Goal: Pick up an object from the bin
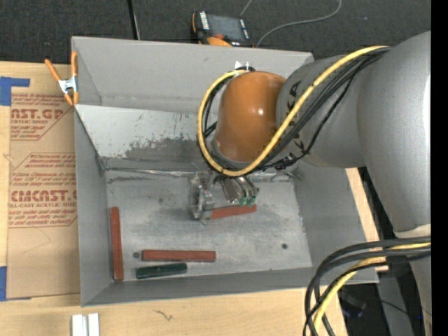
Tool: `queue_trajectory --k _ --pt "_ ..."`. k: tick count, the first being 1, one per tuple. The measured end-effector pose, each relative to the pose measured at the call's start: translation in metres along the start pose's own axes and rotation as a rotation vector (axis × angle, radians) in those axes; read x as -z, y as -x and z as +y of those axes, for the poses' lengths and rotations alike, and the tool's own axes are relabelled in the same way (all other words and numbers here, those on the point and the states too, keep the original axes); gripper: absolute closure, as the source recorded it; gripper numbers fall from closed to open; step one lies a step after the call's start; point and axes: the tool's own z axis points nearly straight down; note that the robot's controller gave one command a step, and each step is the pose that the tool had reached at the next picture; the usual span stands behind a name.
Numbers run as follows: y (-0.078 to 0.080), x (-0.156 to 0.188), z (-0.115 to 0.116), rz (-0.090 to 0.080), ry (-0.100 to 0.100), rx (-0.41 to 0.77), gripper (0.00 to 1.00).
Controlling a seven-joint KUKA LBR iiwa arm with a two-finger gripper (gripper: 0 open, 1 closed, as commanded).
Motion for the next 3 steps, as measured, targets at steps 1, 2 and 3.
queue_trajectory --k 1,2,3 --pt "0.0 -0.004 0.001 0.003 0.001 0.0 0.0" --pt "-0.051 -0.063 -0.033 0.012 0.0 -0.037 0.0" --pt "-0.04 -0.061 -0.103 0.003 -0.003 0.047 0.0"
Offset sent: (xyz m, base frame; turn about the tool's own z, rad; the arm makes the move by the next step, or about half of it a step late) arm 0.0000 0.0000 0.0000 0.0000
